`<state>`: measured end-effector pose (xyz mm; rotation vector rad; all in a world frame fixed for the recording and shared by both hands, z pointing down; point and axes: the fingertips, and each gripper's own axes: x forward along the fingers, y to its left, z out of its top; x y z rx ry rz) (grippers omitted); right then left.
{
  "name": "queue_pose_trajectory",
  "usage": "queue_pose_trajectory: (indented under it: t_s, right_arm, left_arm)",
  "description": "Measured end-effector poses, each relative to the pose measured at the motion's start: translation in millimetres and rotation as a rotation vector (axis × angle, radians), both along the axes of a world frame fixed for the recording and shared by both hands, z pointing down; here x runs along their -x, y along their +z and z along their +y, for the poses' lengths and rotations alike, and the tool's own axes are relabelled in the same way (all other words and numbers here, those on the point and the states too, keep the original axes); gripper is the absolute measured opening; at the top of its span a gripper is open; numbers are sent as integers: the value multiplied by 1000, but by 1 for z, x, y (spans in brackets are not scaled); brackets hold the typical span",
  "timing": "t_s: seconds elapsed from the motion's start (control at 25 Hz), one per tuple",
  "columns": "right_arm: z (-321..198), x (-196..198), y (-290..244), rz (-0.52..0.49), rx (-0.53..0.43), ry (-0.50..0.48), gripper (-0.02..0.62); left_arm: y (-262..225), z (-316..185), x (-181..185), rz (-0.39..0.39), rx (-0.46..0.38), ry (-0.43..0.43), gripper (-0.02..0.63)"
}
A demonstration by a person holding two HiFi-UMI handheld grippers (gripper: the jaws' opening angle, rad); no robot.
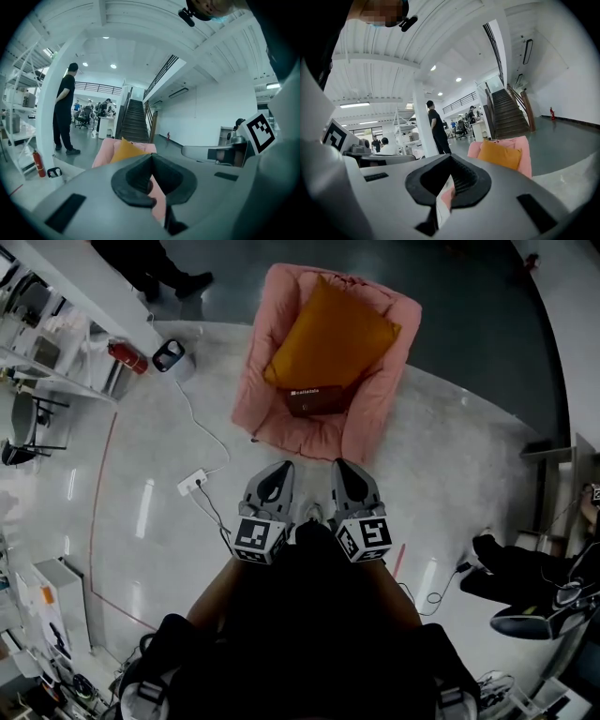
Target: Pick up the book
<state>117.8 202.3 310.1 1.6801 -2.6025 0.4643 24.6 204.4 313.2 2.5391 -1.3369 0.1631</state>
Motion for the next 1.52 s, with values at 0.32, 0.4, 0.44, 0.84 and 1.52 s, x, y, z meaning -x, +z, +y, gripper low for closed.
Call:
queue_pose_trajectory:
  t_s: [0.32,0.4,0.44,0.84,1.52]
  right_arm:
    - [-20,-10,2,-10,18,-33,3]
    - [-25,-10,3,-9,23,-34,3]
    - [-28,-10,4,-7,25,-34,3]
    - [-62,4,10,11,27,15,3]
    - [-149,39,17,42,49,110,3]
  left_arm:
    - [-2,-17,-7,-11,3,-44,0]
    - [-4,-22,-6,-3,1,-47,0]
    - [-6,-24,-5,-1,-3,-49,0]
    - [1,-72,13,10,-14,-2,0]
    - [5,-169,51,48,3,86,0]
